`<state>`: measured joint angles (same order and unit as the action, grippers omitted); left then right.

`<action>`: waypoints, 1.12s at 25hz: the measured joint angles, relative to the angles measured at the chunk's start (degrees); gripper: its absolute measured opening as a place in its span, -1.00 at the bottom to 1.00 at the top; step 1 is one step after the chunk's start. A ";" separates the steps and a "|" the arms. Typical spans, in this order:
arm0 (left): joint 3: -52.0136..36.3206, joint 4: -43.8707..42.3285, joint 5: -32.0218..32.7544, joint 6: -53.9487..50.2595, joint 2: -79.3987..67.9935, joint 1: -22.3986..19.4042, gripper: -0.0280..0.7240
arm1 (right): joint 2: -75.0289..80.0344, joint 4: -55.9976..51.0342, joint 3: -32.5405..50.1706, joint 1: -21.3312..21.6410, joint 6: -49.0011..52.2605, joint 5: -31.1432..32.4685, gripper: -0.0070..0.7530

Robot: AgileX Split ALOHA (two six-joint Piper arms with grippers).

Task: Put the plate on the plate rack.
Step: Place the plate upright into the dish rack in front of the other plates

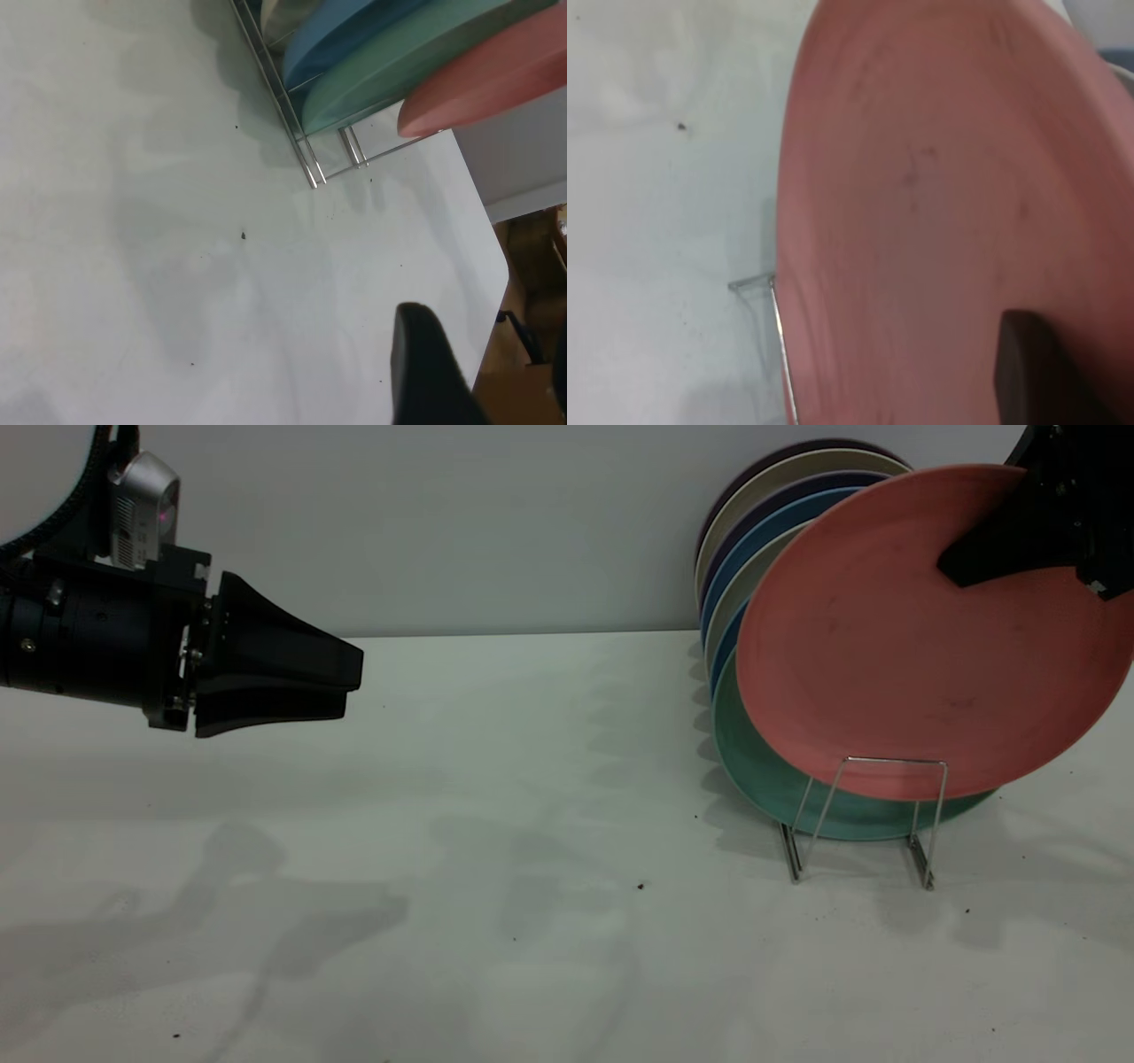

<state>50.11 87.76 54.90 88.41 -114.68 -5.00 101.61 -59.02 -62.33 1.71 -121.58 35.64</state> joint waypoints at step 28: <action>0.00 -0.16 0.24 -1.92 0.00 0.00 0.09 | 1.66 -1.95 -0.07 -2.89 0.00 -2.30 -0.66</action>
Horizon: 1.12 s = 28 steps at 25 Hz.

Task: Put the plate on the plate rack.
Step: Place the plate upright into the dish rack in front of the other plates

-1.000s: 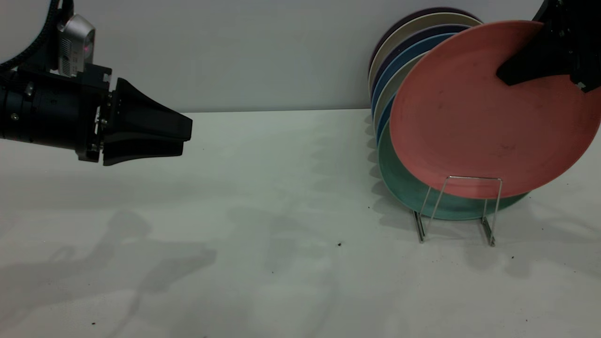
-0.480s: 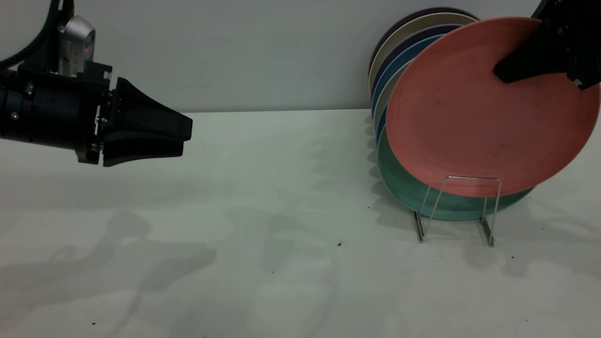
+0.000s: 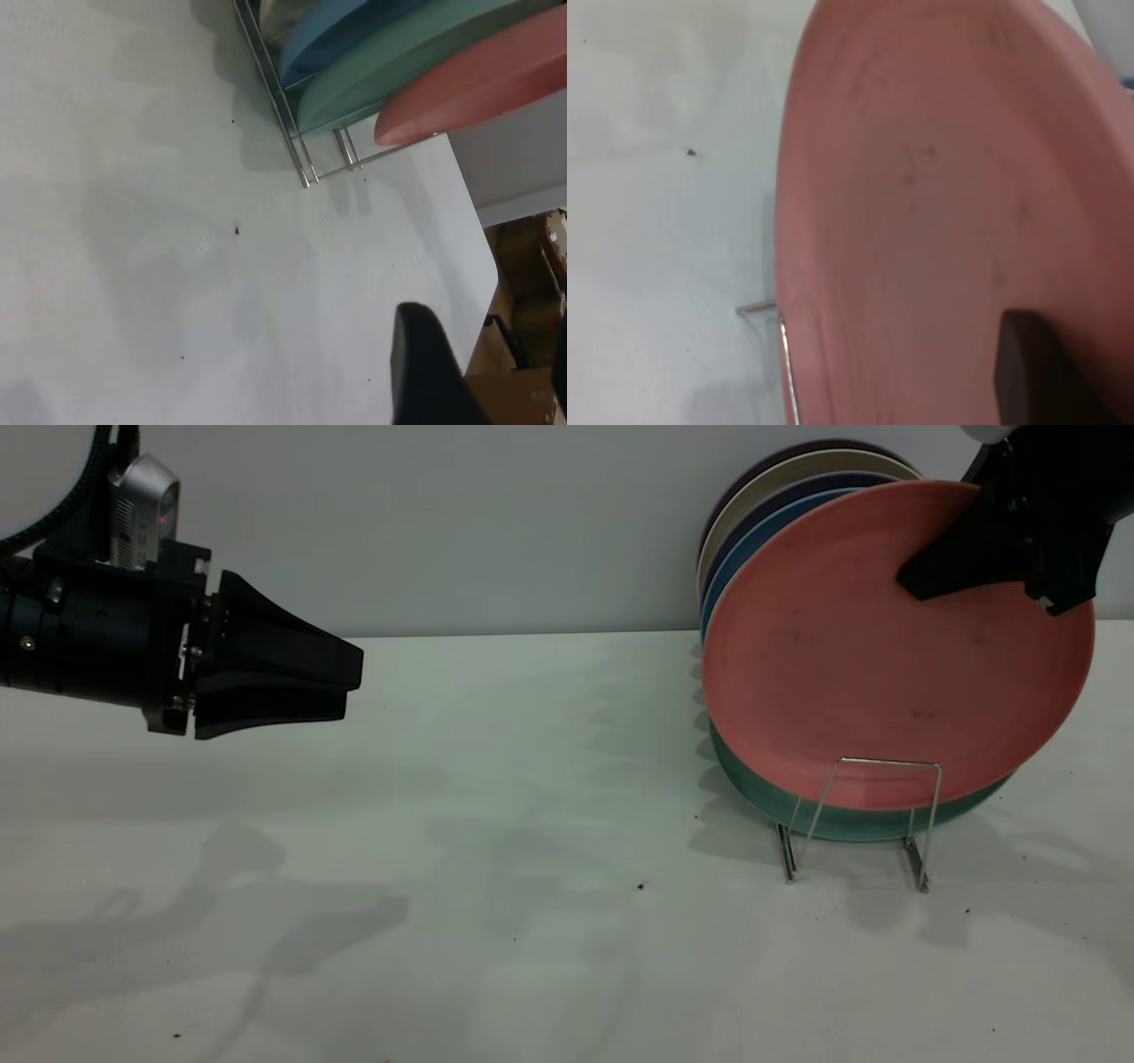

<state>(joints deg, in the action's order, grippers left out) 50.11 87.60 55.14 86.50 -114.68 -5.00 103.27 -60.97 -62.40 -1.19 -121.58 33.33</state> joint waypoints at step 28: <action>0.00 0.00 0.02 0.35 0.00 0.00 0.09 | 0.04 0.43 0.00 0.00 0.00 0.10 -0.42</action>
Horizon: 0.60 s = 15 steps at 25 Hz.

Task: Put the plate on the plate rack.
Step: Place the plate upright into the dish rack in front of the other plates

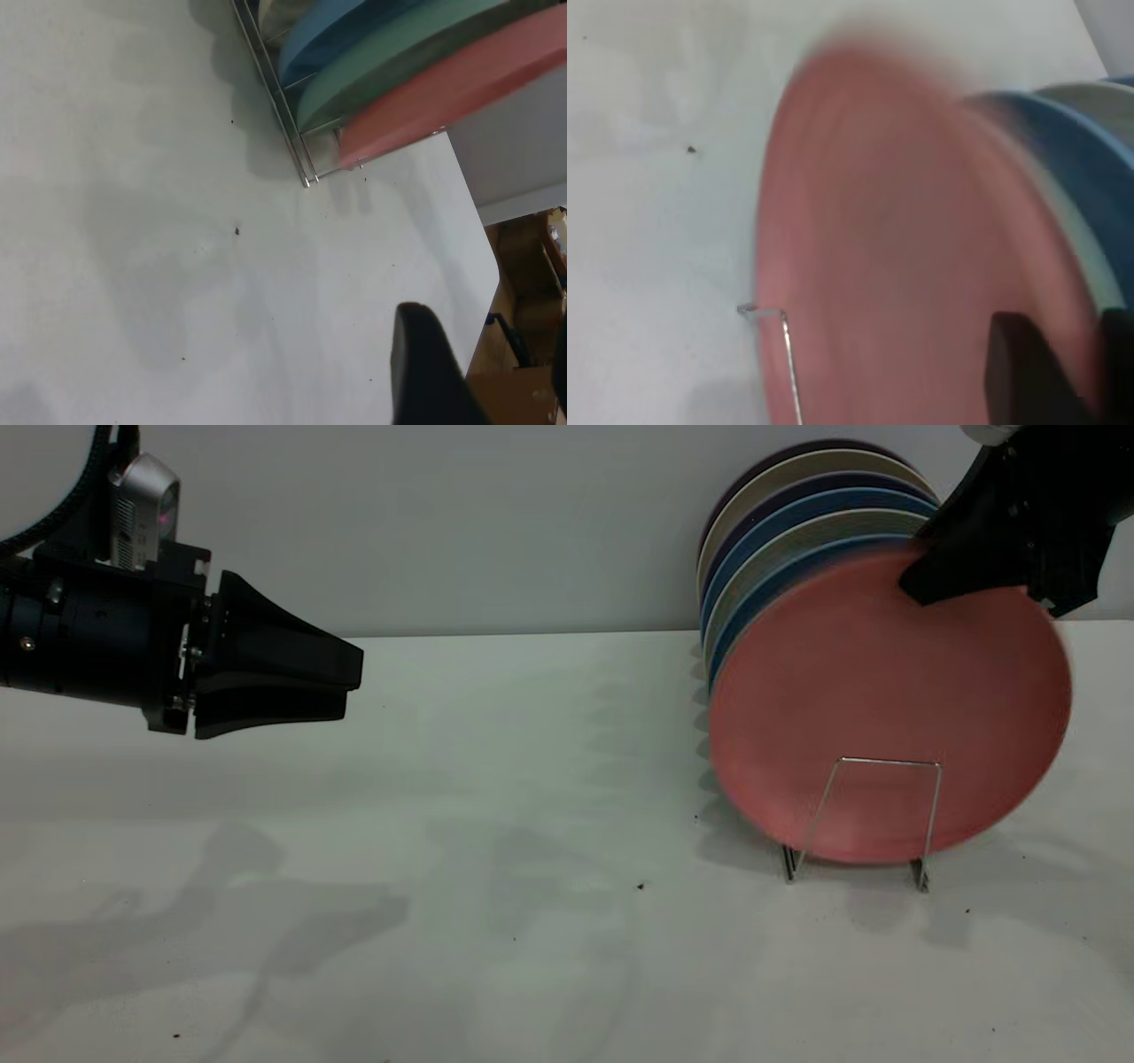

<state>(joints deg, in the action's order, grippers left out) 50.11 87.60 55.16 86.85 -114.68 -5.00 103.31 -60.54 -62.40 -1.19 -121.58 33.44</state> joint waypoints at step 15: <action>0.05 0.00 -0.25 0.00 0.00 0.00 0.09 | 0.00 -0.01 0.00 0.00 0.00 0.84 -0.29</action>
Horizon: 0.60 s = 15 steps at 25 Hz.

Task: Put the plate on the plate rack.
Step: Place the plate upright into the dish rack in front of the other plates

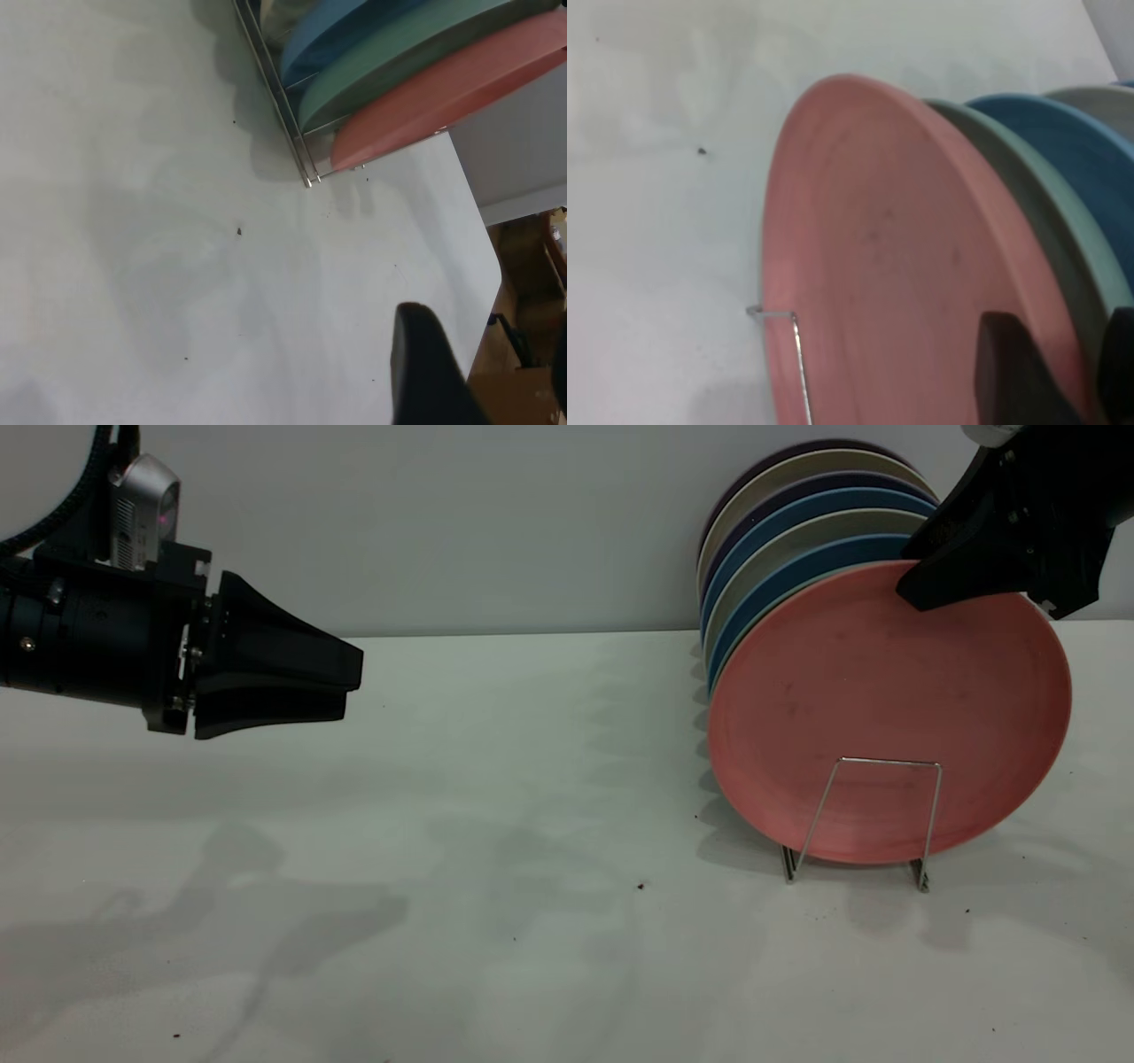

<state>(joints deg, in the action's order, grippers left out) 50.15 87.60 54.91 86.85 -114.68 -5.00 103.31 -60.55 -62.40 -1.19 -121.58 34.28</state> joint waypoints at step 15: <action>0.00 0.00 -3.48 -0.29 0.00 0.00 0.09 | 0.00 1.62 0.00 0.00 5.10 3.12 0.21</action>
<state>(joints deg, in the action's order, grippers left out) 50.15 87.60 51.43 86.56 -114.68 -5.00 103.31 -58.93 -62.40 -1.19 -116.48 37.40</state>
